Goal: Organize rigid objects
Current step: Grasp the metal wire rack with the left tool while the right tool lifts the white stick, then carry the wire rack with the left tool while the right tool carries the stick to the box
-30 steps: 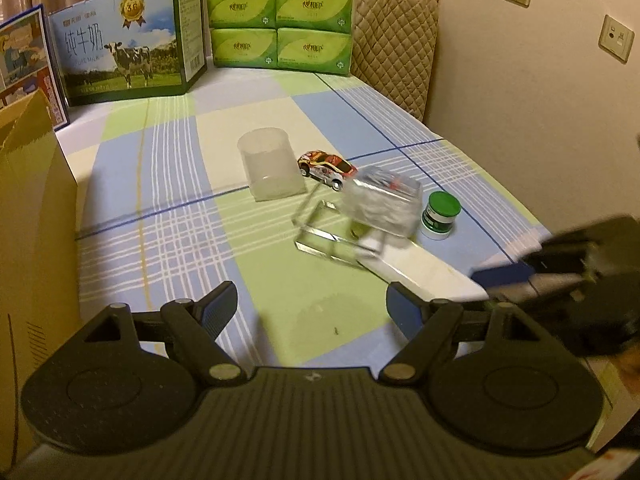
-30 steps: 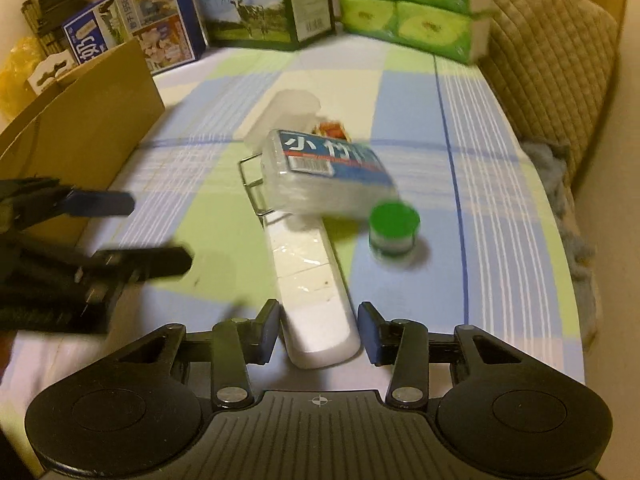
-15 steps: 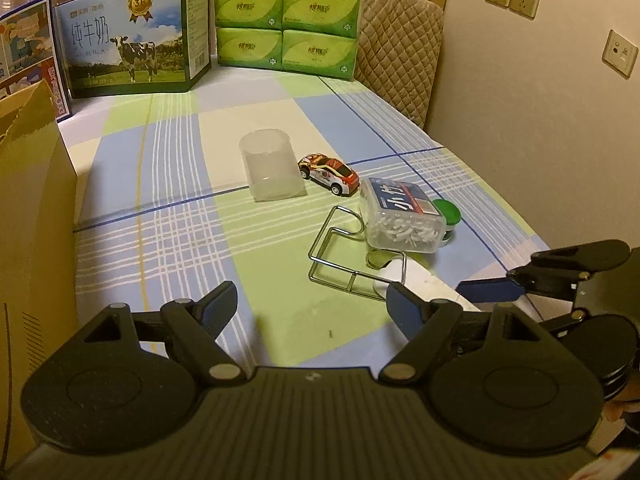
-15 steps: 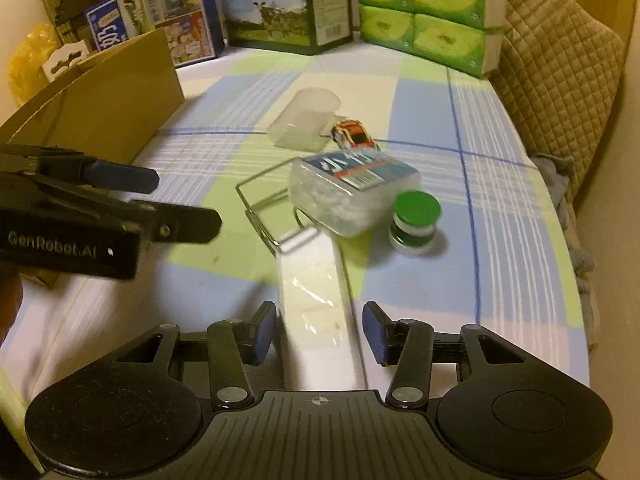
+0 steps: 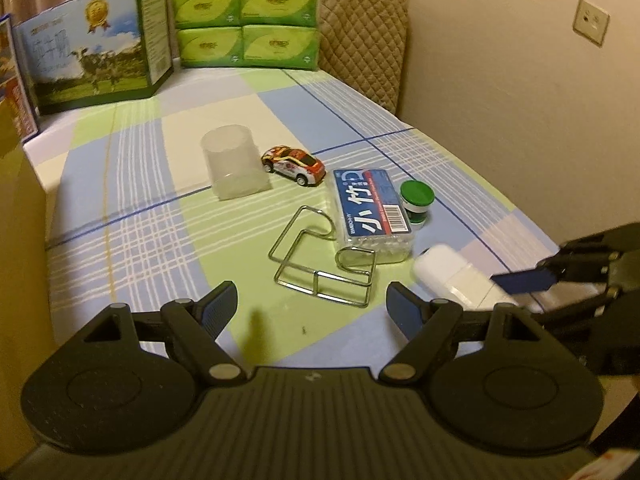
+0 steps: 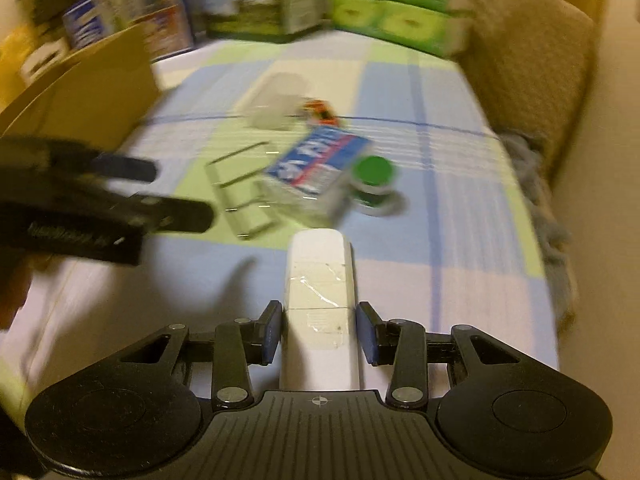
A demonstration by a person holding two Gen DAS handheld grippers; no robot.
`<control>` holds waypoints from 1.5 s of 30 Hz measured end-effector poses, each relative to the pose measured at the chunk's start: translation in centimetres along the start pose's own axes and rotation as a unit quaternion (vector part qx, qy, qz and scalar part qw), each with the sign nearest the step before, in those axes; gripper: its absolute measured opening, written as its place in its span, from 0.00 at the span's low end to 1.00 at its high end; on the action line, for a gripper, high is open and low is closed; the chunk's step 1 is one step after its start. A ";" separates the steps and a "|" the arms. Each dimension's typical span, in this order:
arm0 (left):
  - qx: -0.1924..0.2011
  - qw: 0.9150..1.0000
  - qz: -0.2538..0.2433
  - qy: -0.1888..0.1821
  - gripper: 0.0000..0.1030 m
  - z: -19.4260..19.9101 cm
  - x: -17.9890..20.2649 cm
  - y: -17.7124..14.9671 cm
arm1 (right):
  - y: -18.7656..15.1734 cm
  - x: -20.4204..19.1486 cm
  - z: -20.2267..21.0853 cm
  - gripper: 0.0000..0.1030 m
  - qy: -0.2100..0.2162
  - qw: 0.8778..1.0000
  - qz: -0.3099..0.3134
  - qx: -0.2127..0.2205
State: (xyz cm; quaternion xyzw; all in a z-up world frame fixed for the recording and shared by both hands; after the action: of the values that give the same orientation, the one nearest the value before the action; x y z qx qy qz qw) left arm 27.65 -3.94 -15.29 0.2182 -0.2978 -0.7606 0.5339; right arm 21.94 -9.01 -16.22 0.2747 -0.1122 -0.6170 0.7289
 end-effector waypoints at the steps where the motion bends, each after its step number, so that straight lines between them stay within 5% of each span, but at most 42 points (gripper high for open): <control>1: 0.001 1.000 -0.007 0.000 0.76 -0.3 0.2 0.1 | 0.1 0.4 0.0 0.36 -0.006 1.000 -0.008 0.003; 11: -0.007 0.996 -0.086 0.017 0.72 -4.8 1.2 0.6 | 0.9 1.7 -0.1 0.36 -0.023 0.999 -0.024 0.011; 18: -0.010 0.998 -0.055 0.009 0.65 -4.4 0.8 0.8 | 1.1 1.9 -0.2 0.36 -0.025 0.999 -0.034 0.013; 23: -0.038 0.998 -0.010 0.039 0.65 -1.6 0.9 -2.1 | 1.0 1.8 -0.1 0.36 -0.027 0.999 -0.034 0.011; 26: -0.043 0.999 0.013 0.025 0.65 0.5 1.5 -3.9 | 0.8 1.7 -0.1 0.36 -0.023 0.999 -0.037 0.009; 29: -0.043 0.999 -0.006 0.012 0.75 1.6 2.0 -4.9 | 0.6 1.6 0.1 0.36 -0.022 0.999 -0.035 0.008; 34: -0.028 0.998 -0.051 0.016 0.76 1.5 1.9 -4.5 | 0.6 1.6 0.1 0.36 -0.022 0.999 -0.035 0.008; 45: -0.035 0.998 -0.056 -0.011 0.64 1.4 2.2 -4.6 | 0.8 1.4 -0.3 0.36 -0.030 0.999 -0.025 0.009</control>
State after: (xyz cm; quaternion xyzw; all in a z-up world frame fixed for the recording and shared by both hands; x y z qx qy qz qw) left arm 22.87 -4.59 -17.49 0.2076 -0.2639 -0.8017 0.4945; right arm 23.08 -10.26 -16.24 0.2651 -0.1323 -0.6424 0.7068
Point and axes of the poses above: each gripper's, at about its wrist camera, not at the fingertips, and z roughly against the way its jaws point, x to its right, y to its top, the point moved 9 cm from there along -z, roughly the way its jaws point, and after that the axes turned 6 degrees about -z, right-handed, at the moved point
